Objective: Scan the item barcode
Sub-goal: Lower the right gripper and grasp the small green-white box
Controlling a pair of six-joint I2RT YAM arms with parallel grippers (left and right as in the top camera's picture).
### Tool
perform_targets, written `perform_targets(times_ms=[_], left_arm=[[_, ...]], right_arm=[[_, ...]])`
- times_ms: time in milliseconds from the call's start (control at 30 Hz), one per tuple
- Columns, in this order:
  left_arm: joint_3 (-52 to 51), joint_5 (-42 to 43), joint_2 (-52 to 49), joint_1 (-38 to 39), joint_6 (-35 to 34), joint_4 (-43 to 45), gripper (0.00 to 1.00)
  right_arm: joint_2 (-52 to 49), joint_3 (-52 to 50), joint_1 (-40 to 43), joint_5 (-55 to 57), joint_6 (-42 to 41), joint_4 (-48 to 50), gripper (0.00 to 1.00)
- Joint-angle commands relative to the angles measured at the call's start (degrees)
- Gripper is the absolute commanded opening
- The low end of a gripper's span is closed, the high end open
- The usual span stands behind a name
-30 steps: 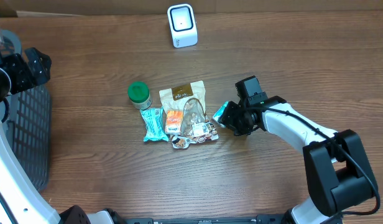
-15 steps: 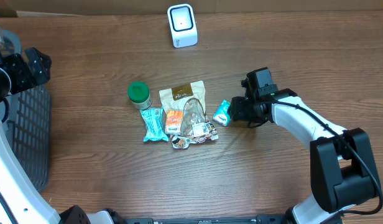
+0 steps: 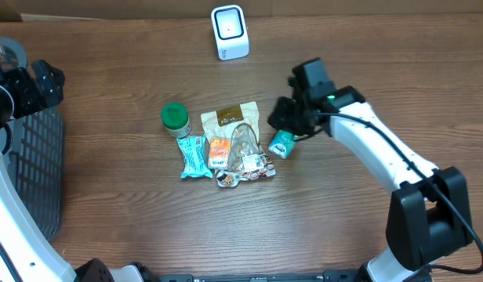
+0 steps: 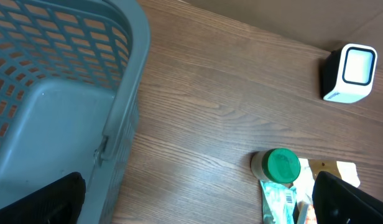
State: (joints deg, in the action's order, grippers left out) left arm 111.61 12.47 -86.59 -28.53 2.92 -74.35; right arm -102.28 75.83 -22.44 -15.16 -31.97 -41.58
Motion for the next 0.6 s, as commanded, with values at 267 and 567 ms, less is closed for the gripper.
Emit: perform_targets(times_ms=[267, 567], left_arm=[[0.2, 0.9, -0.3, 0.1, -0.8, 0.0, 1.00], [0.2, 0.9, -0.3, 0.1, -0.8, 0.0, 1.00]], right_arm=[[-7.8, -0.1, -7.5, 13.2, -20.6, 2.1, 0.35], [-10.7, -0.1, -7.4, 12.6, -17.0, 1.6, 0.35]])
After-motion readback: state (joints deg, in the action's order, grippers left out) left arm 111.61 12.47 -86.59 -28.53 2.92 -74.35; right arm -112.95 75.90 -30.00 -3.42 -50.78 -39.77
